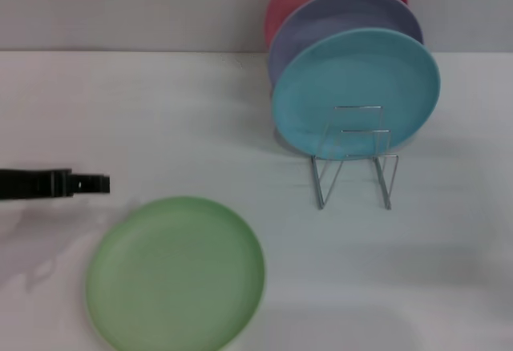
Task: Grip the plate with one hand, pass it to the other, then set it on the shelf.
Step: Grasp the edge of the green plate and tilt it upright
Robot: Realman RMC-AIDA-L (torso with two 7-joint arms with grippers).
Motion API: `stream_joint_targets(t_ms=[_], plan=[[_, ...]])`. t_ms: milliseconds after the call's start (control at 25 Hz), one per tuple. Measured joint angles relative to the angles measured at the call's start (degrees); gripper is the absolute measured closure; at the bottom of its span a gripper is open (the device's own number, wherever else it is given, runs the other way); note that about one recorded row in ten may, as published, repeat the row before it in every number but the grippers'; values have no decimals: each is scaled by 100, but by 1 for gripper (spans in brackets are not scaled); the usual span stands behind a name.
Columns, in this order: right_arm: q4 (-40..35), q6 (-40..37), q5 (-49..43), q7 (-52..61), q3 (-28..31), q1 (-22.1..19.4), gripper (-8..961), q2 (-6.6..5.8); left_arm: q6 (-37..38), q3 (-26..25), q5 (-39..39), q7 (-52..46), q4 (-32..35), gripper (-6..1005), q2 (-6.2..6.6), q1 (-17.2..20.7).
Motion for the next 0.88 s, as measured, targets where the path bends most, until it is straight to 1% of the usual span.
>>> stream_joint_targets(t_ms=[120,160,200,240,400,560,640,880], plan=[[6,0,0,-3,145,17,274,-10,-416,148,410,-365,-18,184,-15,-211],[11,0,0,-4,187,18,274,-12,-416,148,410,-365,-18,184,-15,-211],[15,0,0,-4,223,19,274,-13,-570,316,662,-569,17,184,-17,-317],[15,0,0,-4,223,19,274,-13,-570,316,662,-569,17,184,-17,-317],[26,0,0,-11,333,29,274,-25,-818,595,952,-901,151,183,-17,-455],[67,15,0,-15,354,40,274,-47,-929,705,1086,-1026,228,183,-16,-484],[104,99,0,-16,389,61,273,-58,-1006,842,1227,-1146,257,183,-24,-490],[134,215,0,-19,398,90,273,-83,-1025,973,1243,-1222,379,185,-26,-518]])
